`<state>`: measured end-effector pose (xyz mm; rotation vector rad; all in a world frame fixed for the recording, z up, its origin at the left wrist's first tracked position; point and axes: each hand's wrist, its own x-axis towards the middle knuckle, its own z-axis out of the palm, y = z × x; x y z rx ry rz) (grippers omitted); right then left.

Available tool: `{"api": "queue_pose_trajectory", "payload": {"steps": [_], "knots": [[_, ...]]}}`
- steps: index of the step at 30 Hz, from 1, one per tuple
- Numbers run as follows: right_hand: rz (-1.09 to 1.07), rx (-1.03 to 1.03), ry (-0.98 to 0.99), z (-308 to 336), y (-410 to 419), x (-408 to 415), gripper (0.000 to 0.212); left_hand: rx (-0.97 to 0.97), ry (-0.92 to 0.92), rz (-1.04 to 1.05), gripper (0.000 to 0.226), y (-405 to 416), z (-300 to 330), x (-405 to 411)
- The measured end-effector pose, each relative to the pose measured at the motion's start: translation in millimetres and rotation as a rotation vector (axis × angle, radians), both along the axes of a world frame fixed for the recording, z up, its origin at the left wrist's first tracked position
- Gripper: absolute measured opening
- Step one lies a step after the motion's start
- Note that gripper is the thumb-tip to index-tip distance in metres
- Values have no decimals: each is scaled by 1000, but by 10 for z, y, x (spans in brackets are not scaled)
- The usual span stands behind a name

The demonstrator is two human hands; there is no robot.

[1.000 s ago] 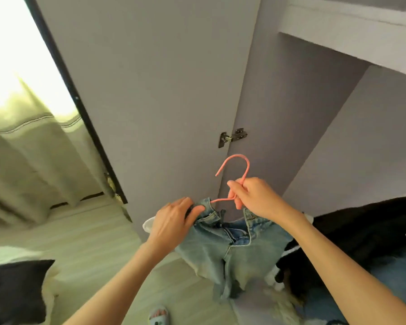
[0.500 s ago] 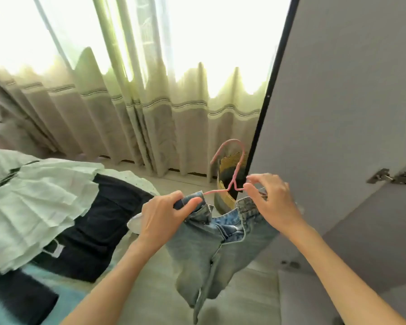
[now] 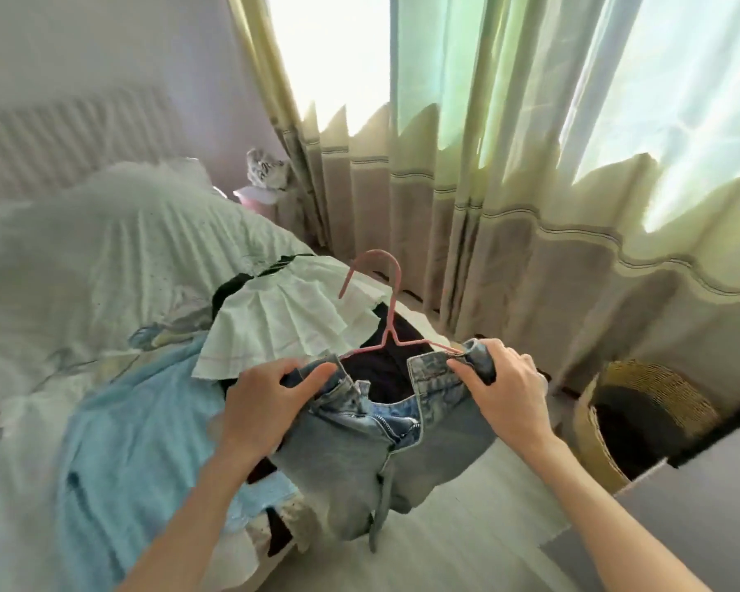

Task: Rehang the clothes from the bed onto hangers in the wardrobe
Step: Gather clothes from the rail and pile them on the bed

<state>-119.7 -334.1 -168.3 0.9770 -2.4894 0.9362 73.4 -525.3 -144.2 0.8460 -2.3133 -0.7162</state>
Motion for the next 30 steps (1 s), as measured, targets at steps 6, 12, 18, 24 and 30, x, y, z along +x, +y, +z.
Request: {"api": "queue_pose_trajectory", "payload": {"steps": [6, 12, 18, 24, 30], "knots": [[248, -40, 26, 331, -738, -27, 61, -165, 30, 367, 72, -142, 406, 408], [495, -141, -22, 1000, -1464, 176, 53, -459, 129, 698, 63, -322, 983, 741], [651, -222, -93, 1751, -2099, 481, 51, -670, 250, 816, 64, -638, 1658, 1050], [775, -320, -174, 2239, -2653, 660, 47, -791, 246, 898, 62, -1111, 2192, 1237], [789, -308, -239, 2019, -3244, 794, 48, -753, 236, 887, 56, -1730, 1997, 1355]]}}
